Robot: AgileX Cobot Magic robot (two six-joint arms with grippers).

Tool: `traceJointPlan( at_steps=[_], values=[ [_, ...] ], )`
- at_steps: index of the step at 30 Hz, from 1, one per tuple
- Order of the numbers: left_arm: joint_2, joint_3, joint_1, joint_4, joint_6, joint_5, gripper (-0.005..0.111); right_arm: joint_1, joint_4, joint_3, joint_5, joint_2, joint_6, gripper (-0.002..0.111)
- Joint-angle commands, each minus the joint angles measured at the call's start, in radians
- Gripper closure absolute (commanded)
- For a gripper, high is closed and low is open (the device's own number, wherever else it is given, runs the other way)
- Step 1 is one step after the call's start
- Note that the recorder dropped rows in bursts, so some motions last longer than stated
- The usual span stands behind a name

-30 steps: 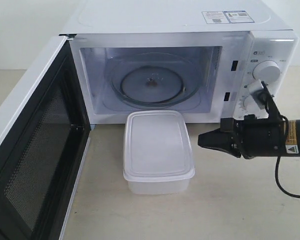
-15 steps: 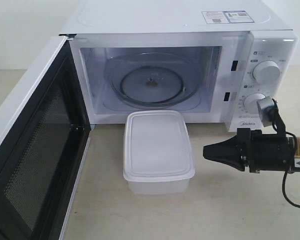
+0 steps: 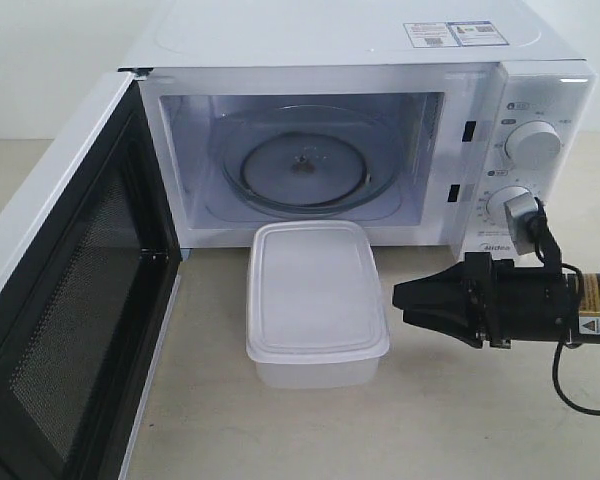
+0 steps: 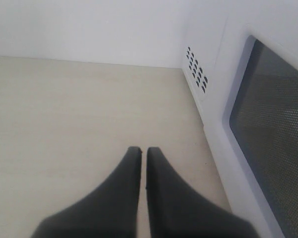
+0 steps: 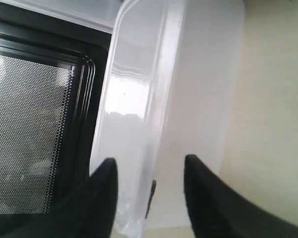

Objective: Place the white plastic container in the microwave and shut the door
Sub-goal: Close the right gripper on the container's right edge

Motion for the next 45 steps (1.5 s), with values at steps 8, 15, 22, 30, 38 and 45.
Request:
traceJointPlan(
  at_steps=[8,15,22,30,38,45],
  values=[
    [-0.003,0.004,0.003,-0.005,-0.001,-0.005,0.102,0.056,0.02,-0.009,-0.008,-0.003,0.069,0.058],
    [-0.003,0.004,0.003,-0.005,-0.001,-0.005,0.102,0.092,0.053,-0.063,-0.008,-0.003,0.121,0.058],
    [-0.003,0.004,0.003,-0.005,-0.001,-0.005,0.102,0.092,0.019,-0.111,0.03,-0.003,0.201,0.058],
    [-0.003,0.004,0.003,-0.005,-0.001,-0.005,0.102,0.092,-0.041,-0.113,0.1,-0.003,0.228,0.058],
    [-0.003,0.004,0.003,-0.005,-0.001,-0.005,0.102,0.119,-0.042,-0.113,0.109,-0.003,0.244,0.058],
    [-0.003,0.004,0.003,-0.005,-0.001,-0.005,0.102,0.159,-0.014,-0.114,0.162,-0.003,0.244,0.058]
  ],
)
